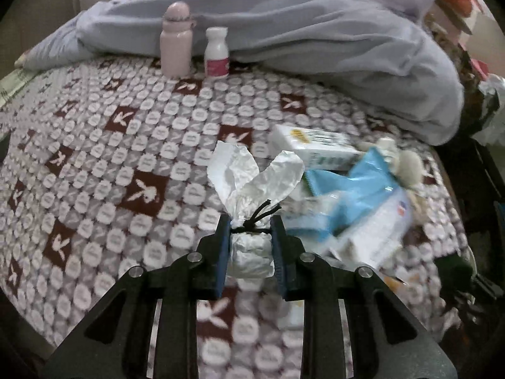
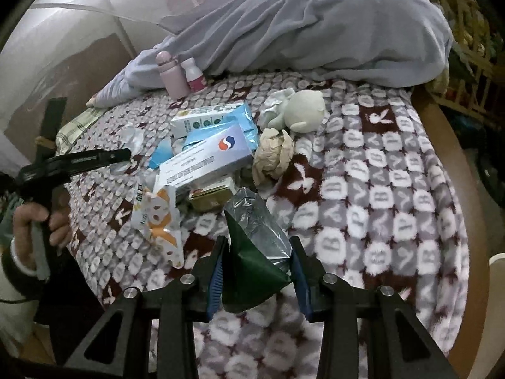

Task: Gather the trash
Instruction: 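Carry both items over the bucket and open both tools to release them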

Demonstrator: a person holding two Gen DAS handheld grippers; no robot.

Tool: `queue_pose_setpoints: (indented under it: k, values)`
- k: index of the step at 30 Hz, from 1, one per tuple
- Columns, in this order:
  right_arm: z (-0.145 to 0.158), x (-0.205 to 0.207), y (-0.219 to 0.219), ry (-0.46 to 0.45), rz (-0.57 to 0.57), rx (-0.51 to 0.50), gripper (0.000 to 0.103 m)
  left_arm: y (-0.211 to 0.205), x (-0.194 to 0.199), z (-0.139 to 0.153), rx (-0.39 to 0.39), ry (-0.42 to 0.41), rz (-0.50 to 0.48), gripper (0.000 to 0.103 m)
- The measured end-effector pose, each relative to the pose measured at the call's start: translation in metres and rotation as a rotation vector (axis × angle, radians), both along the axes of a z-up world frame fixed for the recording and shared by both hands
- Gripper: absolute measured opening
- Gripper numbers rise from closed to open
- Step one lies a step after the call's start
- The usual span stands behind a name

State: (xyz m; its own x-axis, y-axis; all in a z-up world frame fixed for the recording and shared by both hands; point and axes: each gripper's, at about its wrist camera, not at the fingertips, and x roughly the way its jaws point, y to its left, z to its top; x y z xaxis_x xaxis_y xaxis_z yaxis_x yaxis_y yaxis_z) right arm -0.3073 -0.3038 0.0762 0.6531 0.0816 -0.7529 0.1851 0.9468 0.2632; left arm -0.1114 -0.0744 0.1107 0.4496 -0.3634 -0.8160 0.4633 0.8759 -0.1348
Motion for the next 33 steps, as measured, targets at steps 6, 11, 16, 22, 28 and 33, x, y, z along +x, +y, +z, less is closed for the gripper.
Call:
queue_pose_setpoints:
  k: [6,11,16,22,28,33]
  values:
    - [0.014,-0.014,0.005,-0.047,-0.017,-0.006,0.037,-0.010,-0.042,0.023,-0.007,-0.069,-0.055,0.023]
    - [0.024,-0.028,0.004,-0.076,-0.038,-0.006,0.037,-0.027,-0.076,0.037,-0.019,-0.114,-0.112,0.023]
    - [0.035,-0.045,-0.002,-0.104,-0.062,-0.016,0.037,-0.048,-0.102,0.044,-0.039,-0.116,-0.172,0.023]
    - [0.042,-0.063,-0.015,-0.122,-0.098,-0.022,0.037,-0.076,-0.127,0.045,-0.051,-0.113,-0.236,0.023]
    - [0.043,-0.080,-0.033,-0.133,-0.147,-0.016,0.037,-0.103,-0.148,0.043,-0.044,-0.113,-0.300,0.023]
    - [0.041,-0.095,-0.048,-0.127,-0.183,-0.015,0.037,-0.127,-0.164,0.043,-0.034,-0.119,-0.352,0.022]
